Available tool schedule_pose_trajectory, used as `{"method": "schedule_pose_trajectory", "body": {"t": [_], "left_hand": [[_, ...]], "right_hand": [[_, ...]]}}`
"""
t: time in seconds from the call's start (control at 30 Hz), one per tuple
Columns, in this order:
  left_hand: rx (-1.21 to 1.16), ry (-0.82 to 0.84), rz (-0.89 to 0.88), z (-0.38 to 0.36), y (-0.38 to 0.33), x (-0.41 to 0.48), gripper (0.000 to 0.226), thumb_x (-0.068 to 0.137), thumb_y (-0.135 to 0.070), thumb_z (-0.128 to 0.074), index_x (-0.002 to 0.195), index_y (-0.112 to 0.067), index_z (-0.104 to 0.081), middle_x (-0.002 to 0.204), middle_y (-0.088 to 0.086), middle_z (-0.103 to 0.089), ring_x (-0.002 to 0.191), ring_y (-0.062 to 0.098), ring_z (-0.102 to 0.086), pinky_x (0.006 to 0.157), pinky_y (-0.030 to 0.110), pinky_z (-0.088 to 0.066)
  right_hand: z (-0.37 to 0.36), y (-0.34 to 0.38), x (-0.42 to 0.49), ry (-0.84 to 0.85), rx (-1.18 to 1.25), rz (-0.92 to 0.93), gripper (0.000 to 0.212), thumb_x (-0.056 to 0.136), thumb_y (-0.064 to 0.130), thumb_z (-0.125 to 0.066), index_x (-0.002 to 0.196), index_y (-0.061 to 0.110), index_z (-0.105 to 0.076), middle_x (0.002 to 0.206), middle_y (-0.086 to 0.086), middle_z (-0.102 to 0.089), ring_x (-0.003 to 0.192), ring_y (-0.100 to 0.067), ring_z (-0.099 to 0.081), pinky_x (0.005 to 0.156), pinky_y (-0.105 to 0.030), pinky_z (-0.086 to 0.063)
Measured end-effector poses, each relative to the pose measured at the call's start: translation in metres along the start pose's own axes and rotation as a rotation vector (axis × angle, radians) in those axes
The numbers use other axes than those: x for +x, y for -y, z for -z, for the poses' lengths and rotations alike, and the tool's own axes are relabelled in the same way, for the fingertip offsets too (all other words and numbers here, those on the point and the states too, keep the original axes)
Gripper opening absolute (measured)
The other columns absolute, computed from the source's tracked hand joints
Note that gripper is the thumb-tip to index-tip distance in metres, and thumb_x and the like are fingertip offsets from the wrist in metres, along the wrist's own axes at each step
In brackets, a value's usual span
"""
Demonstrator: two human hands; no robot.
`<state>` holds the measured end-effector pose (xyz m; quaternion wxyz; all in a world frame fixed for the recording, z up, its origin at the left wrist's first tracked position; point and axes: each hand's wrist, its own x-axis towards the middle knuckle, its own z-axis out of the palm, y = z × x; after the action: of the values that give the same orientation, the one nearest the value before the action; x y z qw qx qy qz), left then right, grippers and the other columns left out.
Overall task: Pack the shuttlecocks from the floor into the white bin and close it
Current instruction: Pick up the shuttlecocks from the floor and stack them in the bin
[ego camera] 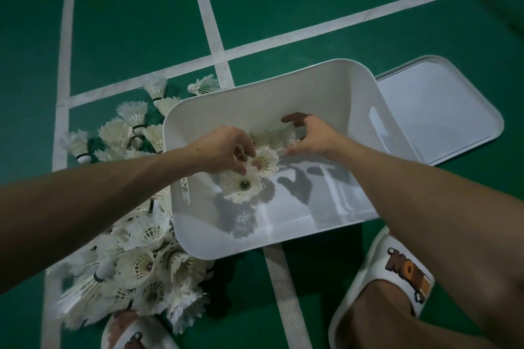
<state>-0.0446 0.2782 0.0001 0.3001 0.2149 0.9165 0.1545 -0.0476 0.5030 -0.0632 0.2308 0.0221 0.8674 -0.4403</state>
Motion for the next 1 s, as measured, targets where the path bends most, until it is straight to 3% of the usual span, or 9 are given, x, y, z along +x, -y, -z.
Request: {"method": "schedule_pose_trajectory", "body": {"t": [0.17, 0.3, 0.43, 0.63, 0.83, 0.93, 1.0], "left_hand": [[0.014, 0.028, -0.002, 0.003, 0.002, -0.004, 0.033, 0.07, -0.021, -0.083, 0.101, -0.018, -0.071, 0.099, -0.002, -0.07, 0.085, 0.008, -0.066, 0.077, 0.022, -0.052], [0.008, 0.015, 0.02, 0.004, 0.003, 0.001, 0.033, 0.07, -0.022, -0.084, 0.101, -0.019, -0.072, 0.1, -0.002, -0.07, 0.087, 0.01, -0.067, 0.081, 0.026, -0.053], [-0.047, -0.016, 0.02, 0.001, 0.004, 0.005, 0.032, 0.071, -0.02, -0.083, 0.101, -0.017, -0.072, 0.101, -0.001, -0.071, 0.087, 0.01, -0.067, 0.081, 0.025, -0.053], [-0.069, -0.016, 0.018, 0.003, 0.01, 0.005, 0.032, 0.071, -0.02, -0.082, 0.101, -0.015, -0.072, 0.103, 0.0, -0.07, 0.087, 0.01, -0.068, 0.079, 0.025, -0.054], [-0.1, -0.006, 0.011, 0.005, 0.006, 0.004, 0.03, 0.07, -0.021, -0.083, 0.098, -0.02, -0.072, 0.099, -0.004, -0.071, 0.085, 0.004, -0.068, 0.069, 0.014, -0.048], [-0.115, 0.005, 0.004, 0.006, 0.003, 0.001, 0.03, 0.07, -0.02, -0.083, 0.098, -0.02, -0.071, 0.097, -0.005, -0.071, 0.084, 0.003, -0.068, 0.07, 0.013, -0.048], [-0.124, 0.013, -0.008, 0.007, 0.001, -0.001, 0.029, 0.07, -0.019, -0.084, 0.096, -0.021, -0.071, 0.097, -0.005, -0.071, 0.084, 0.003, -0.068, 0.07, 0.013, -0.048]], "right_hand": [[-0.018, 0.013, 0.008, -0.126, 0.003, 0.003, 0.064, 0.066, 0.012, -0.086, 0.124, 0.016, -0.059, 0.12, -0.006, -0.059, 0.105, -0.02, -0.059, 0.088, -0.027, -0.049], [-0.026, 0.01, 0.009, -0.112, 0.114, -0.023, 0.067, 0.065, 0.004, -0.086, 0.123, 0.017, -0.055, 0.121, -0.009, -0.057, 0.111, -0.02, -0.056, 0.089, -0.031, -0.052], [-0.023, 0.008, 0.005, -0.048, 0.125, -0.022, 0.074, 0.066, 0.007, -0.086, 0.128, 0.02, -0.049, 0.127, -0.01, -0.053, 0.11, -0.021, -0.055, 0.093, -0.036, -0.052], [-0.009, -0.005, -0.002, -0.123, 0.085, -0.095, 0.075, 0.06, 0.02, -0.092, 0.123, 0.027, -0.051, 0.123, -0.005, -0.054, 0.092, -0.02, -0.066, 0.08, -0.039, -0.059], [-0.008, 0.008, 0.0, -0.054, 0.093, -0.098, 0.056, 0.067, 0.011, -0.088, 0.114, 0.017, -0.057, 0.093, -0.003, -0.067, 0.077, -0.014, -0.065, 0.059, -0.021, -0.052], [-0.008, 0.01, -0.001, -0.083, 0.069, -0.08, 0.059, 0.067, 0.014, -0.087, 0.118, 0.017, -0.057, 0.099, -0.003, -0.067, 0.077, -0.013, -0.063, 0.06, -0.019, -0.049], [-0.003, 0.01, -0.007, -0.101, 0.029, -0.076, 0.066, 0.067, 0.021, -0.088, 0.124, 0.02, -0.054, 0.102, -0.001, -0.065, 0.084, -0.015, -0.063, 0.071, -0.023, -0.051]]}}
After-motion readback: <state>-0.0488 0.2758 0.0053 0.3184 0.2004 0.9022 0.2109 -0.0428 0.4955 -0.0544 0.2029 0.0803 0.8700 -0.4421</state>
